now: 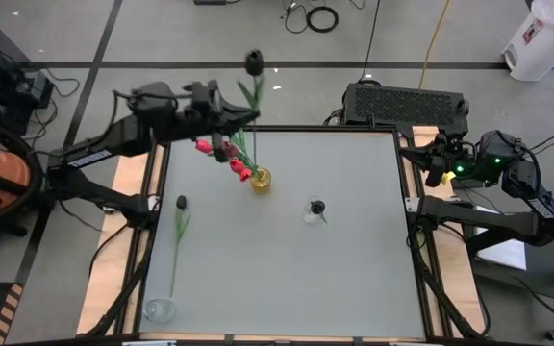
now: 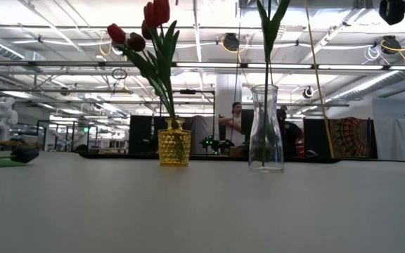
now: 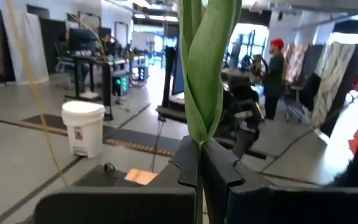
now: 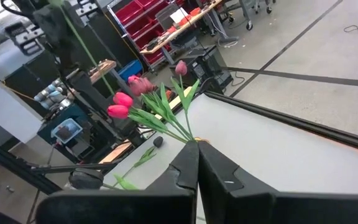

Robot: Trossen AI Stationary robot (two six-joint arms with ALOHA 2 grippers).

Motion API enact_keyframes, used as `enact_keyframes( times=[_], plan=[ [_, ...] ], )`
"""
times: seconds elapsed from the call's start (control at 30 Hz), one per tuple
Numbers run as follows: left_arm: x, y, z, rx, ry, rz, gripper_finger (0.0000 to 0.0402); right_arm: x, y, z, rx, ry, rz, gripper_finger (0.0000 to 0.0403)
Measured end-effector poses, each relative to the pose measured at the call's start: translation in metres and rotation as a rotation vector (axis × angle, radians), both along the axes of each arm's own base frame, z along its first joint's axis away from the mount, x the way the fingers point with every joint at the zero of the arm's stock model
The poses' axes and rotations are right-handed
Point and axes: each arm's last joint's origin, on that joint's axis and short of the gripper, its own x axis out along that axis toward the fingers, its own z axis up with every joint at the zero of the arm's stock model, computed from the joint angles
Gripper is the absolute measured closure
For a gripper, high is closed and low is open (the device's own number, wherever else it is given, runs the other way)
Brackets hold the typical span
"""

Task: Sort flowers into vase by color
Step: Put the top black flower into the transparent vase

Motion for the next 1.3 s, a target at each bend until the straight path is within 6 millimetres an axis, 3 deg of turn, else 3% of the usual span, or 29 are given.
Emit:
enact_keyframes(
  times=[0.27, 0.57, 1.3],
  plan=[
    [0.034, -0.019, -0.015, 0.057, 0.041, -0.033, 0.0398, 0.000, 0.000, 0.000, -0.005, 0.002, 0.005, 0.0403],
    [0.056, -0.032, -0.020, 0.067, -0.016, -0.007, 0.0398, 0.000, 0.000, 0.000, -0.004, 0.002, 0.008, 0.0403],
    [0.120, -0.067, -0.066, 0.068, 0.018, 0.122, 0.0398, 0.000, 0.000, 0.000, -0.003, 0.002, 0.013, 0.0403]
  ],
)
